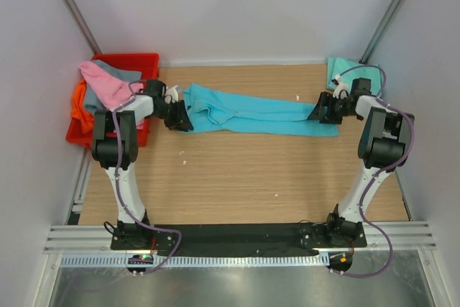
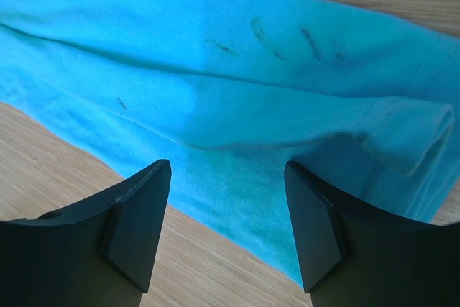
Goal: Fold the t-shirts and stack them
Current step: Fold the tshirt
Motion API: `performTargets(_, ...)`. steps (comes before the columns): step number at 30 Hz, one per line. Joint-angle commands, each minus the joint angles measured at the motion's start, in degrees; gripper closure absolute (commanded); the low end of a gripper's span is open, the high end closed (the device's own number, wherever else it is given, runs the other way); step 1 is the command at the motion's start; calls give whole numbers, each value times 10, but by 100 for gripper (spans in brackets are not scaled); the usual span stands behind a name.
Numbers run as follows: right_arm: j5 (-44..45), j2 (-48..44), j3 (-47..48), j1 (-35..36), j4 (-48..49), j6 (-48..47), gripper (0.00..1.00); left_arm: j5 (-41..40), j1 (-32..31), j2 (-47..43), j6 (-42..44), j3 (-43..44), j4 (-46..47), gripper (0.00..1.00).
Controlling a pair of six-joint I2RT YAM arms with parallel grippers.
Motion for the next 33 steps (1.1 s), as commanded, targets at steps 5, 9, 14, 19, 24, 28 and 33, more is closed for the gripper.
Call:
performTargets(5, 22, 3, -67, -7, -51, -32, 29, -13, 3, -77, 40, -65, -23, 65)
performTargets(9, -9, 2, -52, -7, -67, -33, 29, 7, 4, -106, 41, -70, -32, 65)
performTargets(14, -32, -23, -31, -6, -81, -28, 28, -2, 3, -148, 45, -51, -52, 65)
performTargets(19, -31, -49, -9, -5, -101, -42, 28, 42, 2, -141, 26, -7, -59, 63)
performTargets(24, -30, -65, -1, -5, -99, -41, 28, 100, -14, -90, 6, 46, -74, 59)
performTargets(28, -25, -56, -10, -5, -82, -38, 27, 76, -50, -54, 16, 77, -74, 59)
performTargets(33, -26, -56, -22, -4, -67, -29, 26, -20, -136, -23, 101, 134, -136, 60)
